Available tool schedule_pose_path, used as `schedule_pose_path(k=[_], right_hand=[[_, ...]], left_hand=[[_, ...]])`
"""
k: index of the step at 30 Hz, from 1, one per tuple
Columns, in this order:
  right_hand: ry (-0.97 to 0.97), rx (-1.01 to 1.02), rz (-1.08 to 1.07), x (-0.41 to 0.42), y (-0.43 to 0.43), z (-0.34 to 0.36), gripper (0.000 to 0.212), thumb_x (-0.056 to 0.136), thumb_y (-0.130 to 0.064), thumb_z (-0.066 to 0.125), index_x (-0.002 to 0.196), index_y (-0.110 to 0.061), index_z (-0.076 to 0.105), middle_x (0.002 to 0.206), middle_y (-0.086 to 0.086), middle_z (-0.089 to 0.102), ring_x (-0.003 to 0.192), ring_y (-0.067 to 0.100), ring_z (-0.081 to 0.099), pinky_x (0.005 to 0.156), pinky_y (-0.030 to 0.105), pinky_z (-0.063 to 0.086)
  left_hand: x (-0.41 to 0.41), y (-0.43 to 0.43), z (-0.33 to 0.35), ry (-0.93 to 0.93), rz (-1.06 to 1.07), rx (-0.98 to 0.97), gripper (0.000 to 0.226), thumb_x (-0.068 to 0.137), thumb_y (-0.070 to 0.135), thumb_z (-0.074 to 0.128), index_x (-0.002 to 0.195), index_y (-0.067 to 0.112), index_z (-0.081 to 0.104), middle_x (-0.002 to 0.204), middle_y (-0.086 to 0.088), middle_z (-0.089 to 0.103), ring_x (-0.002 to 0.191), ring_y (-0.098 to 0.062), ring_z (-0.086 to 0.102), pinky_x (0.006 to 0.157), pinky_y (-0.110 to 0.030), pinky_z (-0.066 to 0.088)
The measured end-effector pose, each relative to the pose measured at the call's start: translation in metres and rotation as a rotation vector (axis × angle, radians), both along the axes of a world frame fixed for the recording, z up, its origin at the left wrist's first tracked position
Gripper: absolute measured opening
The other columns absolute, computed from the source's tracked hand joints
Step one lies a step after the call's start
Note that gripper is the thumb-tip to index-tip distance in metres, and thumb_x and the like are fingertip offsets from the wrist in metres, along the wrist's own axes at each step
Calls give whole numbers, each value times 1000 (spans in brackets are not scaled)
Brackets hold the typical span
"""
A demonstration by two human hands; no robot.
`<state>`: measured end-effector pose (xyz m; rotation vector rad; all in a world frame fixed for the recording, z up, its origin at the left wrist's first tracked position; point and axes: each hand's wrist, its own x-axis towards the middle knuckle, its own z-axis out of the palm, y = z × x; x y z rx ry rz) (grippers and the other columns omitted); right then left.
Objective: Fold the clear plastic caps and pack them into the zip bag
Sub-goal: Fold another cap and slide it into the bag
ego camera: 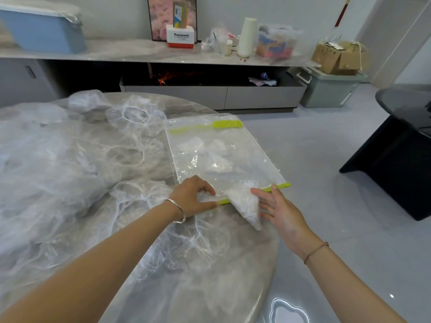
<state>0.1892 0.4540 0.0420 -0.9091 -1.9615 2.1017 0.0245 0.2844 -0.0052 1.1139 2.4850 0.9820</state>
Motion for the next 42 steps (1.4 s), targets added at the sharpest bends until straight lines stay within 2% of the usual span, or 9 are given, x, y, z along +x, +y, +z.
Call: schedule_pose_path(k=[7, 12, 18, 22, 24, 29, 33, 37, 42], right_hand=[[-19, 23, 29, -1, -4, -3, 53, 101, -45, 25, 115, -17, 67, 112, -11, 65, 106, 2, 60, 91, 21, 47], [-18, 69, 42, -2, -7, -5, 52, 102, -43, 24, 108, -17, 70, 106, -9, 69, 98, 0, 63, 79, 14, 50], [22, 73, 114, -11, -20, -4, 40, 102, -35, 33, 101, -21, 71, 103, -8, 70, 96, 6, 65, 81, 16, 50], [-20, 47, 64, -16, -26, -5, 18, 95, -22, 52, 91, -18, 70, 91, -2, 67, 76, 9, 61, 66, 18, 46], [15, 77, 56, -20, -26, -6, 20, 97, -15, 49, 109, -19, 65, 102, -5, 63, 82, 7, 57, 69, 14, 45], [-138, 662, 374, -37, -29, -16, 47, 101, -32, 37, 147, -32, 26, 135, 1, 39, 132, 24, 30, 109, 35, 24], [-277, 1225, 534, -32, -22, -19, 57, 98, -51, 23, 150, -38, 7, 160, 4, -4, 146, 21, -2, 115, 35, 6], [-125, 1472, 684, 1, -22, -33, 64, 90, -62, 1, 149, -37, -2, 158, -5, -10, 146, 18, -10, 116, 29, -7], [-24, 1464, 861, 0, -14, -45, 64, 93, -60, -1, 150, -32, -1, 158, -12, -8, 145, 7, -13, 115, 27, -12]], left_hand=[[1, 2, 4, -20, 12, -5, 14, 80, 36, 71, 90, 27, 67, 87, 16, 47, 73, 3, 45, 69, -12, 36], [8, 1, 12, 350, 54, -207, 20, 92, 40, 54, 93, 22, 63, 96, 10, 60, 80, -11, 56, 62, -23, 40], [24, -2, 13, 584, 109, 175, 30, 91, 39, 38, 79, 18, 57, 68, 14, 59, 52, -8, 51, 35, -19, 29], [29, -5, 21, 413, 165, 318, 35, 92, 43, 36, 90, 17, 59, 80, 24, 55, 54, -6, 49, 42, -23, 41], [33, -7, 23, 444, 145, 338, 36, 92, 43, 35, 93, 17, 61, 88, 24, 59, 64, -5, 51, 44, -26, 46], [43, -9, 21, 489, 93, 344, 29, 92, 37, 40, 95, 19, 61, 93, 16, 66, 84, -4, 50, 45, -24, 48], [42, -12, 15, 411, 135, 315, 27, 92, 39, 42, 98, 21, 61, 92, 17, 64, 79, 3, 46, 50, -27, 51], [40, -9, 9, 415, 95, 322, 30, 92, 39, 39, 89, 18, 60, 101, 12, 67, 91, -3, 55, 75, -30, 52], [40, -9, -1, 232, -1, 289, 18, 97, 31, 47, 99, 17, 59, 125, 4, 60, 133, -12, 36, 110, -33, 25]])
